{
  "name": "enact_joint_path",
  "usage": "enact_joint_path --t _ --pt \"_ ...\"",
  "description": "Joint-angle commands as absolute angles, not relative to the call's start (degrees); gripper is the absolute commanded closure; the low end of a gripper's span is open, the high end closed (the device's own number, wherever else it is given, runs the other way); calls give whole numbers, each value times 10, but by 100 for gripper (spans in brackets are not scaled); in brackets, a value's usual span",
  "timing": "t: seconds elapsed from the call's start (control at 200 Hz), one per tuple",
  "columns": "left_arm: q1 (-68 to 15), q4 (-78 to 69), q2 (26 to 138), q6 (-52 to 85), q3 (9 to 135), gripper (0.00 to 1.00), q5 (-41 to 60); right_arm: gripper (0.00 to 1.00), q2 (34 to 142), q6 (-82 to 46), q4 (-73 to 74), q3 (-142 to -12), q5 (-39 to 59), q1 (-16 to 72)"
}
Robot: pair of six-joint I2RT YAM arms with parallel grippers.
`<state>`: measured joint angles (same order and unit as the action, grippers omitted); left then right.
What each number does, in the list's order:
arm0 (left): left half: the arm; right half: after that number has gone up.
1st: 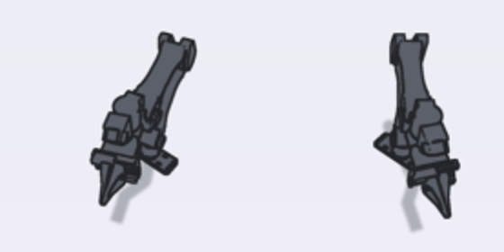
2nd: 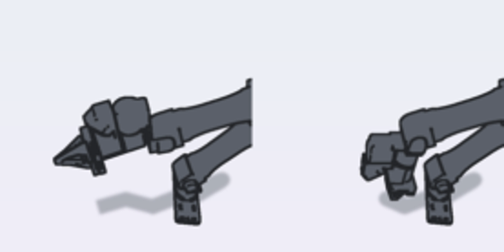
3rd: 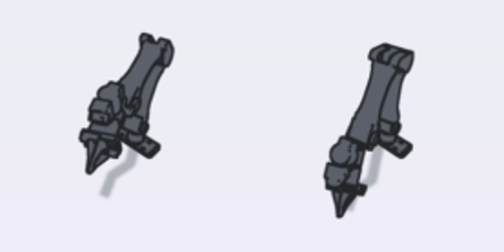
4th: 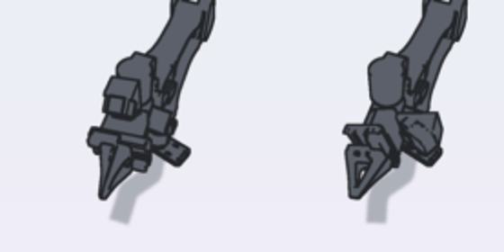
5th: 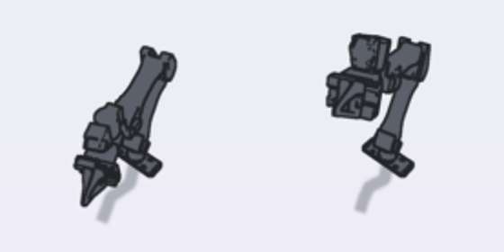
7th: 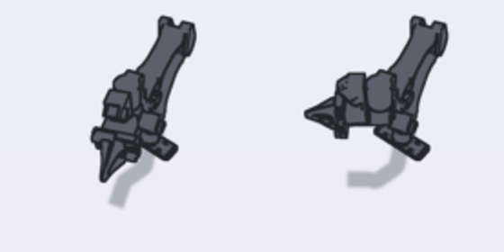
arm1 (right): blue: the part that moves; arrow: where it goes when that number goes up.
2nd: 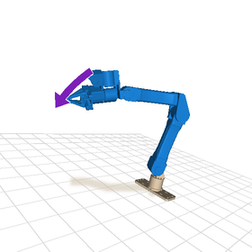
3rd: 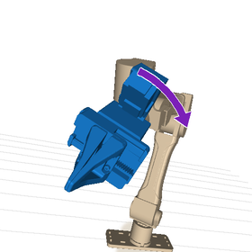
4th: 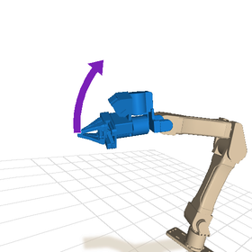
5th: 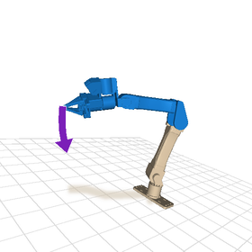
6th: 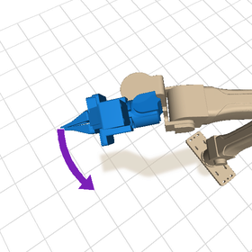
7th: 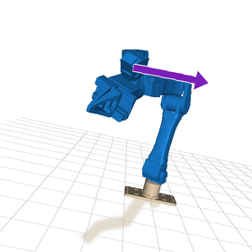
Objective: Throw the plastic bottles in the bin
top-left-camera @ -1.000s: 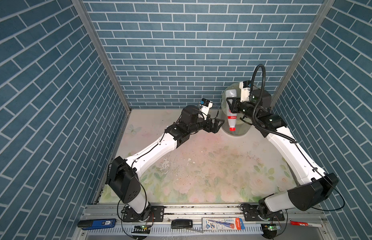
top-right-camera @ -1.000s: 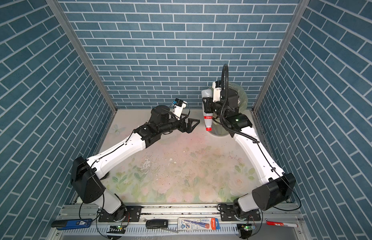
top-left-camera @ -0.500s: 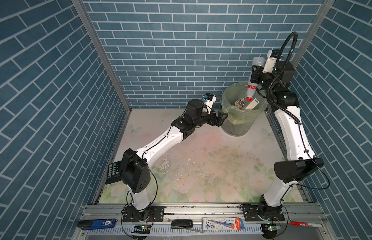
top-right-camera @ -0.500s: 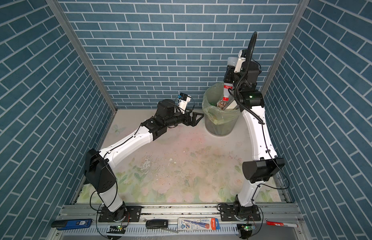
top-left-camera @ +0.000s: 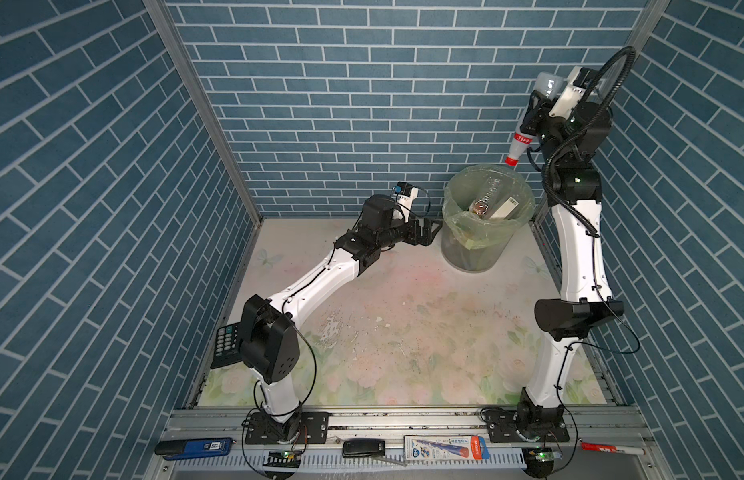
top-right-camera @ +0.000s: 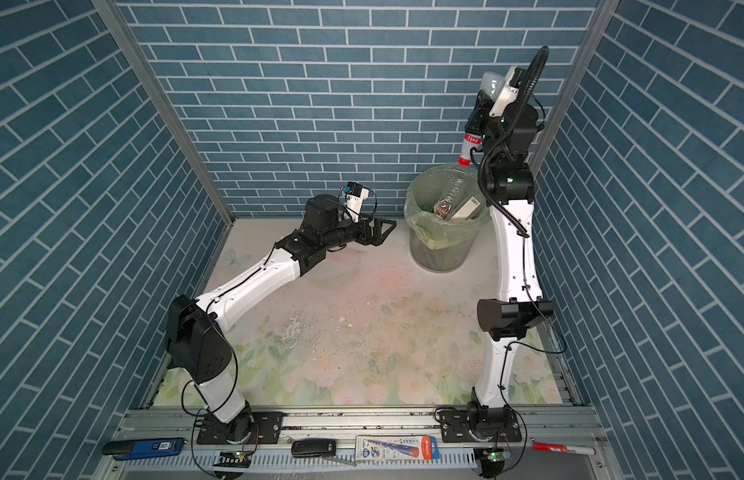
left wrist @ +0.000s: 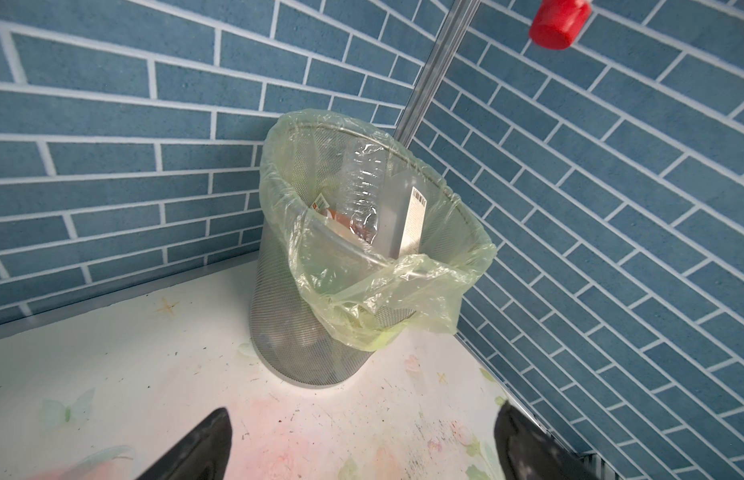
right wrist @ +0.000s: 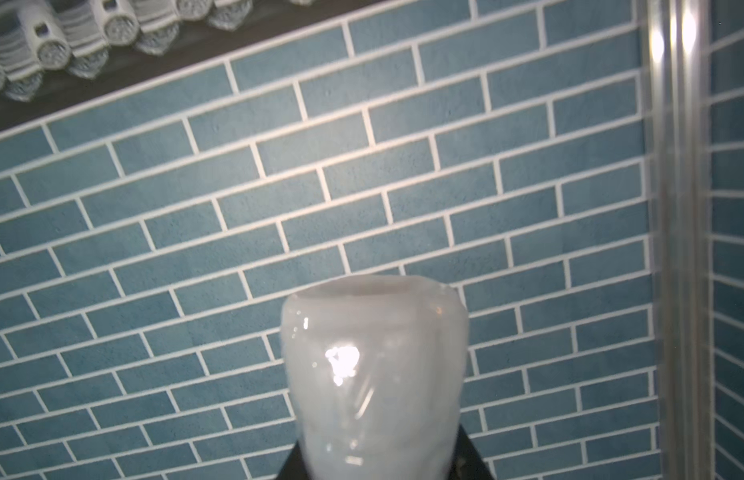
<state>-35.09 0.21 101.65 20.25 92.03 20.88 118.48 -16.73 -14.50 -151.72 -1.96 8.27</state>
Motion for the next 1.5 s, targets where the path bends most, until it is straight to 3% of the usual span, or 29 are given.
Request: enact_joint_path --t 0.0,0.06,0.215,1.025,1.495 --pt "-350 -8 1025 210 915 1 225 55 1252 -214 -188 -1507 37 89" --pt "-350 -8 1026 211 913 1 226 32 1277 -214 -209 -1506 78 97" --pt "-350 -8 1028 214 907 1 226 13 1226 -189 -201 -1451 66 121" --pt "-346 15 969 187 861 1 189 1 1031 -159 -173 -1222 18 114" --pt "-223 33 768 112 686 1 97 1 764 -116 -161 -851 -94 58"
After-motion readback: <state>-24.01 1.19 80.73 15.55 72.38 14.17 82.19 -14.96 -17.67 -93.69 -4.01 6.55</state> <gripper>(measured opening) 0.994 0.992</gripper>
